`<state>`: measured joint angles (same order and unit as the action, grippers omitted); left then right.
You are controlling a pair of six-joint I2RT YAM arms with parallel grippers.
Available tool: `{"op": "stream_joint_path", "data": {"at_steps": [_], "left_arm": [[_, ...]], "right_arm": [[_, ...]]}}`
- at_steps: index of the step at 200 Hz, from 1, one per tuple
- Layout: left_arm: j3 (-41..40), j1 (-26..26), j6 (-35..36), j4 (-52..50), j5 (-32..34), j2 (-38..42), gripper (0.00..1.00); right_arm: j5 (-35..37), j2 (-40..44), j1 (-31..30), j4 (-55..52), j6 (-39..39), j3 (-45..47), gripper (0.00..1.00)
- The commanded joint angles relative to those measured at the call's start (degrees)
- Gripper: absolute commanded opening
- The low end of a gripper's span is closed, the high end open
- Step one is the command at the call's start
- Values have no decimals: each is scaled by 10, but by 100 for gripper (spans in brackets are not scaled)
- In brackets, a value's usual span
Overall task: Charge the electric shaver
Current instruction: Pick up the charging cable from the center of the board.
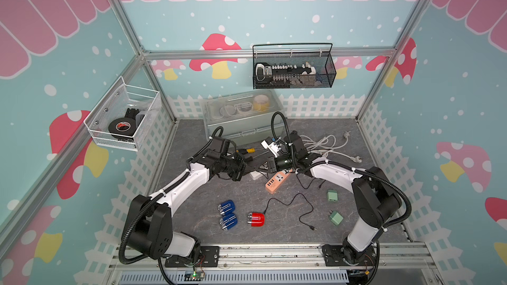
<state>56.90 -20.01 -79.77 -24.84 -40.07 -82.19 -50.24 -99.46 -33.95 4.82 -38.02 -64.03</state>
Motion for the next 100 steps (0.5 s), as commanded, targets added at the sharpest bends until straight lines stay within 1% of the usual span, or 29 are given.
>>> {"op": "stream_joint_path", "data": {"at_steps": [1,11,23,61,81,100], "left_arm": [[-7,-1,-17,17,2,7,0],[-7,-1,-18,16,4,8,0],[-7,0,-18,16,3,8,0],[-9,5,-21,16,11,15,0],[-11,11,-20,24,11,20,0],[-18,23,-17,50,-1,25,0]], "right_arm": [[8,5,2,28,-4,7,16],[8,4,2,27,-4,7,15],[8,2,2,28,-5,7,16],[16,10,4,25,-5,20,27],[12,16,7,45,-32,30,33],[25,45,15,81,-84,40,37]]}}
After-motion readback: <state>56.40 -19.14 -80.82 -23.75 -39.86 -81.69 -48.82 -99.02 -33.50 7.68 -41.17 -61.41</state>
